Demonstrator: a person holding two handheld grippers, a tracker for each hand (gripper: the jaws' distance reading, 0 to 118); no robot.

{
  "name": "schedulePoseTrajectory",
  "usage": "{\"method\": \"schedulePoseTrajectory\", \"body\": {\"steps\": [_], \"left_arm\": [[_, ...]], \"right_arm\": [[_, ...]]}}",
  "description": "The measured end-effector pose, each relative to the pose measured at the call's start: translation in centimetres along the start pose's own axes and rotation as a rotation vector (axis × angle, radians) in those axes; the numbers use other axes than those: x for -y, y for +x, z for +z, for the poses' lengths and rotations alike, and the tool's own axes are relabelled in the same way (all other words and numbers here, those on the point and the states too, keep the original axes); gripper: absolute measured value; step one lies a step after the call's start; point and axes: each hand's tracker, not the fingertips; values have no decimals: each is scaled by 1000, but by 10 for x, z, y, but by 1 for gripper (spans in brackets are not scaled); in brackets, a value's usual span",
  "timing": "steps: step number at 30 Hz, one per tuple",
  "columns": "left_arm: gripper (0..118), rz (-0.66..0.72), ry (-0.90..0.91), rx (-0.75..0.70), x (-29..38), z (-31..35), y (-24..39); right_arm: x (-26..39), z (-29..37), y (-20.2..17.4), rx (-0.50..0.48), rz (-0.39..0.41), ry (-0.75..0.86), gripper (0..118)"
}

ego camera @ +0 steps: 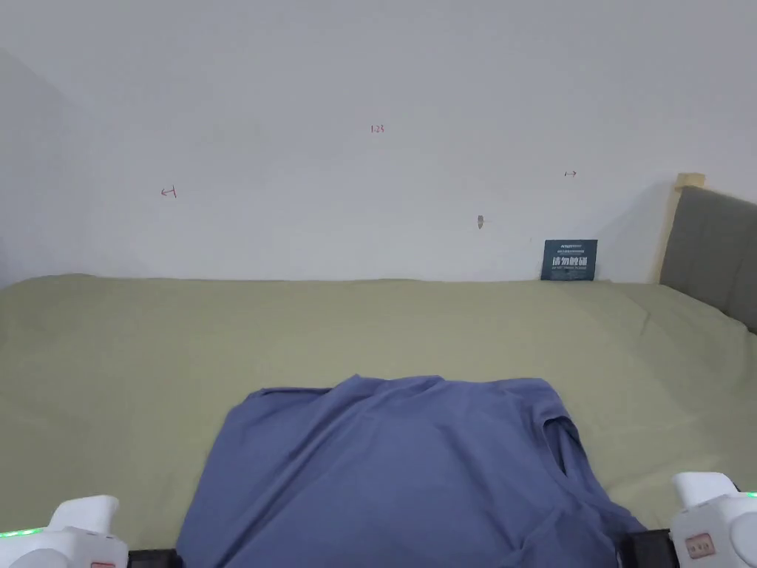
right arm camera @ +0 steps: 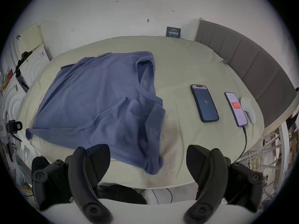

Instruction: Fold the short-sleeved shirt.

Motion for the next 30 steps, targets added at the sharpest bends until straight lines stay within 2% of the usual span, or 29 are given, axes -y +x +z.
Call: {"method": "schedulePoseTrajectory", "body": {"steps": [1, 2, 3, 4, 5, 12, 18, 19, 20, 21, 22, 25, 29, 30], "left_arm": [[92, 16, 8, 8, 3, 0, 4], [76, 33, 14, 16, 8, 0, 7], [35, 43, 19, 17, 12, 0, 11], [0, 42, 27, 14, 16, -2, 14], [0, 35, 23, 11, 18, -6, 18], [0, -60, -12, -17, 28, -14, 20], [0, -17, -25, -14, 22, -17, -3], [11, -10, -31, -17, 20, -18, -5], [34, -3, -28, -20, 19, -19, -7], [75, -2, -26, -20, 18, -21, -7], [93, -3, -27, -18, 19, -23, -7], [95, -17, -57, 26, 22, -29, -2], [95, -96, -102, 1, 30, -46, 8], [86, -109, -96, -11, 33, -47, 13]], "right_arm": [[1, -1, -4, -5, -3, -12, 73], [3, -2, -8, -8, 0, -16, 44], [6, -6, -13, -8, 6, -15, 1], [9, -10, -17, 4, 15, -15, 1], [11, -12, -20, 27, 13, -11, 0], [22, -17, -27, -1, 26, -12, 0], [22, -19, -23, -17, 3, -24, 0], [23, -21, -21, -14, 1, -25, 0], [22, -21, -20, -11, -1, -26, 0], [22, -22, -20, -12, -3, -25, 0], [20, -22, -20, -16, -8, -29, 0], [20, -23, -19, -28, -19, -30, 0], [19, -21, -14, -41, -40, -24, 0], [18, -21, -13, -41, -42, -21, 2]]}}
